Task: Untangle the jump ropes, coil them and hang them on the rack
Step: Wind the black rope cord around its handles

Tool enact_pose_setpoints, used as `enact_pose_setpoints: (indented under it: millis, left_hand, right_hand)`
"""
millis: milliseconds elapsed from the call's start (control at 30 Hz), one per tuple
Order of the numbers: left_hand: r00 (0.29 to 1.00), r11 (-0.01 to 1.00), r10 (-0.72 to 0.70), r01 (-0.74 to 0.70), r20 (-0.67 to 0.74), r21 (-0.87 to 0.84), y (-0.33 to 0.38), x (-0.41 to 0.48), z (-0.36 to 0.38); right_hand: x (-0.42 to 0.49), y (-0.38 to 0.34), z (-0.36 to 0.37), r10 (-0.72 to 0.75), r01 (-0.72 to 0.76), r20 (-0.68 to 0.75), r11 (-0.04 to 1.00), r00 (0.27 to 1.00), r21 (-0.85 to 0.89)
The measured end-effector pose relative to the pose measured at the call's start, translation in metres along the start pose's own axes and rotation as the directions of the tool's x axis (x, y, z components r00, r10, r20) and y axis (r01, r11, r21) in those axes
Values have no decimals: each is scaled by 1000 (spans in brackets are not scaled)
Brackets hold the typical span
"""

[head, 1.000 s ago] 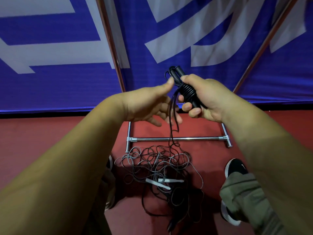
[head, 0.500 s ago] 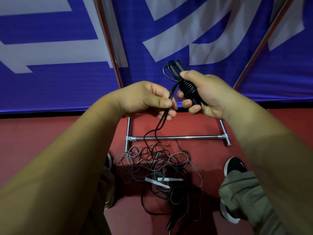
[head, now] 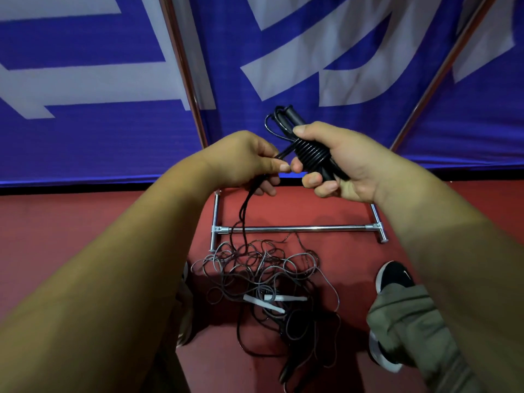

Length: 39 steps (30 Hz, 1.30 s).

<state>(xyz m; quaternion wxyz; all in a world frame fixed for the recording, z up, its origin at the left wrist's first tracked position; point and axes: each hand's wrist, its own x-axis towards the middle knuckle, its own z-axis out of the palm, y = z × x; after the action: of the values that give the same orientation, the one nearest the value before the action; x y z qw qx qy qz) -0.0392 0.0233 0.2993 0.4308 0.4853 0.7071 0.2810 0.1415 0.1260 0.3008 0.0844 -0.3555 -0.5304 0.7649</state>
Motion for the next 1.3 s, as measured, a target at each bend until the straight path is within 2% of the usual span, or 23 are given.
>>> enact_pose_setpoints:
  millis: [100, 167, 233, 367, 467, 567, 667, 767, 833, 900, 967, 1067, 1133, 1200, 1233, 1300]
  left_hand:
    - [997, 995, 47, -41, -63, 95, -1, 1, -1]
    - [981, 975, 136, -108, -139, 194, -5, 5, -3]
    - [972, 969, 161, -123, -169, 214, -10, 9, -7]
    - [957, 938, 288, -286, 21, 197, -13, 5, -15]
    - [969, 968, 245, -246, 14, 47, -10, 3, -12]
    - [961, 959, 278, -277, 1, 61, -6, 5, -14]
    - [947, 915, 314, -322, 73, 243, 2, 3, -16]
    - [951, 846, 286, -309, 118, 435, 5, 5, -14]
    - [960, 834, 249, -279, 125, 476, 5, 5, -12]
    - [974, 869, 212, -223, 74, 442, 5, 5, -9]
    - [983, 887, 178, -148, -30, 438, 2, 8, -4]
    - [984, 844, 93, 3, -152, 536, -2, 13, 5]
    - [987, 909, 15, 53, -160, 414, -2, 13, 8]
    - [993, 979, -24, 47, -115, 197, -1, 11, 10]
    - [995, 995, -11, 21, -99, 97, -1, 11, 10]
    - [991, 998, 64, -64, -119, 7, -2, 11, 6]
  right_hand:
    - [-1, 1, 2, 61, -62, 94, 998, 994, 2]
    - [-3, 2, 4, 103, -104, 165, 995, 981, 0]
    - [-5, 5, 5, 147, -147, 235, 989, 961, -19]
    - [-9, 12, 7, 285, -228, 386, 956, 878, -188]
    - [-7, 22, 12, 379, -264, 420, 914, 825, -307]
    - [-4, 27, 15, 449, -296, 337, 859, 827, -417]
    - [-2, 28, 15, 466, -334, 125, 773, 876, -539]
    - [1, 27, 11, 399, -378, -100, 718, 911, -584]
    - [7, 28, 6, 294, -373, -229, 747, 928, -551]
    - [16, 30, 2, 176, -316, -317, 824, 932, -471]
    - [23, 33, 1, 88, -231, -352, 892, 932, -388]
    - [24, 31, 7, 22, -139, -357, 942, 934, -306]
    - [23, 26, 11, 3, -89, -345, 969, 938, -232]
    - [22, 22, 12, -14, -44, -341, 986, 940, -161]
    - [21, 21, 12, -18, -25, -344, 992, 939, -122]
    - [22, 20, 10, -16, -6, -341, 998, 940, -62]
